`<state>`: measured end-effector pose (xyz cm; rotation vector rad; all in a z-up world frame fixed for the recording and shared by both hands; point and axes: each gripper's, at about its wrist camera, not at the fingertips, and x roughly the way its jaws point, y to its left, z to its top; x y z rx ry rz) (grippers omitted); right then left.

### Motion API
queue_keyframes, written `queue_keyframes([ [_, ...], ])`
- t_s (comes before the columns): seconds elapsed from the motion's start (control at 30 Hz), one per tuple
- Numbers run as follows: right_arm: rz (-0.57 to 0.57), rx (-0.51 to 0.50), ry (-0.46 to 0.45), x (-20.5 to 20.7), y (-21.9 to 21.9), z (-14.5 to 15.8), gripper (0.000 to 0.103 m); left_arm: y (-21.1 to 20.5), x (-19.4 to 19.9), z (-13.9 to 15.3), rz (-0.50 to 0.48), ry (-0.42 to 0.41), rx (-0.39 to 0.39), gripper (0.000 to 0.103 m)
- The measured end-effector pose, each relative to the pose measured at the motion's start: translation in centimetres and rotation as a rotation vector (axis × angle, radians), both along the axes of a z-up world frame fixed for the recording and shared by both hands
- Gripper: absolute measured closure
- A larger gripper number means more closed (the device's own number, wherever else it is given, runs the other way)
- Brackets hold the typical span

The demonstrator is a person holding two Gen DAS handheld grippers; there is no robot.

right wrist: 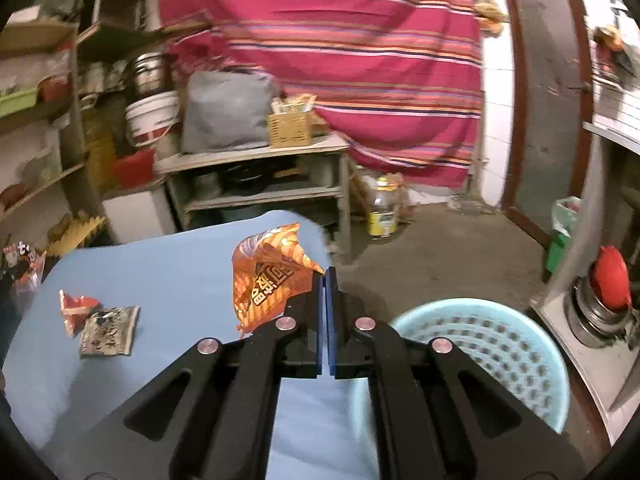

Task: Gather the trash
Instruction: 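Carry the chip bag and plastic wrapper over the light-blue basket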

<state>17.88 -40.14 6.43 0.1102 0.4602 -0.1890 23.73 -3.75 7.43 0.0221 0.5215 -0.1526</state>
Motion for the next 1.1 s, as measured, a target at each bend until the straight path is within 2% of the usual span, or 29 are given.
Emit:
queue_keyframes([
  [0.33, -0.159, -0.004, 0.0, -5.9, -7.8, -0.1, 0.1, -11.8, -1.3, 0.9, -0.178, -0.012, -0.028, 0.083],
  [0.63, -0.244, -0.061, 0.053, -9.1, -11.9, -1.4, 0.1, -22.0, -2.3, -0.6, -0.315, 0.026, -0.04, 0.083],
  [0.8, -0.246, -0.041, 0.074, -9.6, -13.3, -2.0, 0.1, -26.3, -3.3, -1.2, -0.367, 0.019, -0.03, 0.083],
  [0.97, -0.208, -0.036, 0.176, -7.6, -14.0, -3.9, 0.099, -29.3, -4.2, -1.9, -0.404, 0.022, -0.012, 0.083],
  [1.03, -0.193, -0.014, 0.197, -7.2, -14.1, -4.7, 0.091, -30.6, -4.4, -2.3, -0.416, 0.025, -0.005, 0.083],
  [1.1, -0.183, 0.012, 0.222, -6.9, -14.4, -5.5, 0.061, -31.3, -4.6, -2.6, -0.428, 0.029, 0.0, 0.083],
])
